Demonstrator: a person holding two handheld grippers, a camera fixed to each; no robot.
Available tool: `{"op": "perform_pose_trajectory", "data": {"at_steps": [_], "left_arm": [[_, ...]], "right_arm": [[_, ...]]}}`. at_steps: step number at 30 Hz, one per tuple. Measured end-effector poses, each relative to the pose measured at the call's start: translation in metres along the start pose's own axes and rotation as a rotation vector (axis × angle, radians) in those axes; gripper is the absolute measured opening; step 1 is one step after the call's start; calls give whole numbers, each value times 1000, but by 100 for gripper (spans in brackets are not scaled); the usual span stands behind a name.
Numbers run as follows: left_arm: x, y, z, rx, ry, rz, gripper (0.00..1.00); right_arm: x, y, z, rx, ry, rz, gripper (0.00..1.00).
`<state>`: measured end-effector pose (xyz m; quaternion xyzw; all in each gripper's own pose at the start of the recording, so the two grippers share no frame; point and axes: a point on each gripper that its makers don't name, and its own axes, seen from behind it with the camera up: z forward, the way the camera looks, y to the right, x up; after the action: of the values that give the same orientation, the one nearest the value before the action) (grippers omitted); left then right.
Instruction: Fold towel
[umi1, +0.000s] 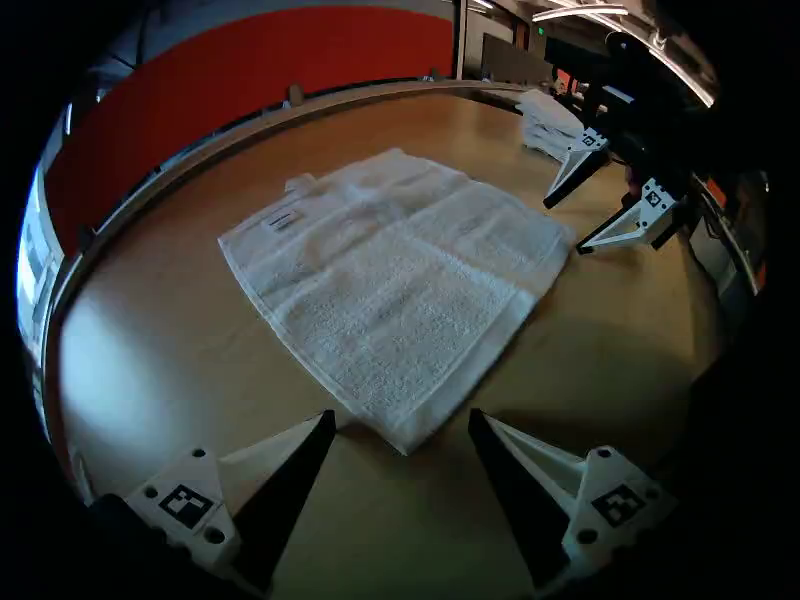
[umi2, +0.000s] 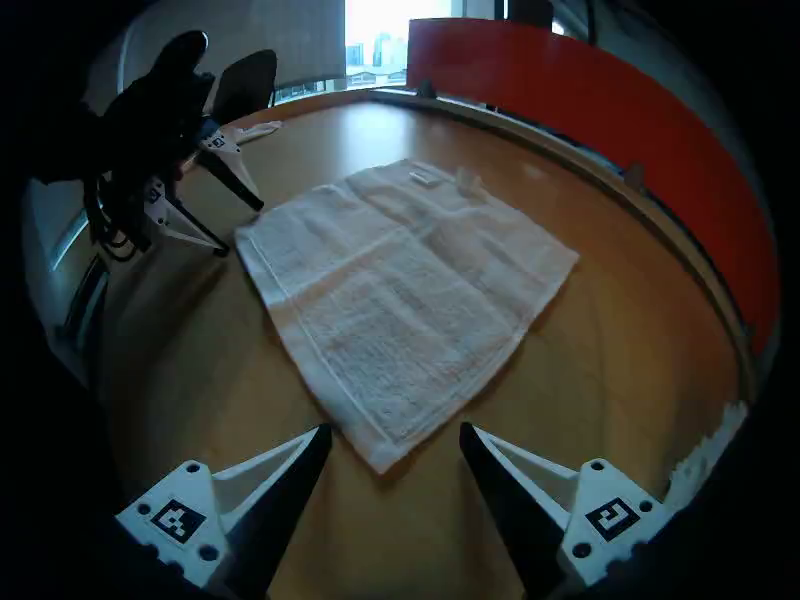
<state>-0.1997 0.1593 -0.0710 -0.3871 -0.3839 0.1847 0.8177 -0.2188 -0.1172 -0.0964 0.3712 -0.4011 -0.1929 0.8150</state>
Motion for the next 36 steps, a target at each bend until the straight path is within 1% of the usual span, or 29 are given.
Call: {"op": "perform_pose_trajectory", "data": {"at_steps": [8,13,17,19,21,23,29,32,36], "left_arm": [[-1,1,2,6,-3,1,99],[-1,1,2,11,-7,-2,99],[-1,1,3,19,-12,-12,95],[0,0,3,22,-15,-15,92],[0,0,4,25,-18,-18,85],[0,-1,4,27,-22,-22,78],[0,-1,3,32,-37,-30,57],[0,0,2,33,-47,-33,53],[1,0,2,36,-56,-37,48]], "right_arm": [[-3,-2,2,13,2,12,93],[-3,-2,3,16,7,8,83],[-3,-4,2,19,9,6,75],[-4,-5,1,19,10,6,70],[-4,-5,0,20,12,6,66],[-4,-6,0,22,12,5,63],[-3,-6,1,26,12,4,45],[-3,-6,1,26,12,4,35],[-2,-5,2,23,12,8,28]]}}
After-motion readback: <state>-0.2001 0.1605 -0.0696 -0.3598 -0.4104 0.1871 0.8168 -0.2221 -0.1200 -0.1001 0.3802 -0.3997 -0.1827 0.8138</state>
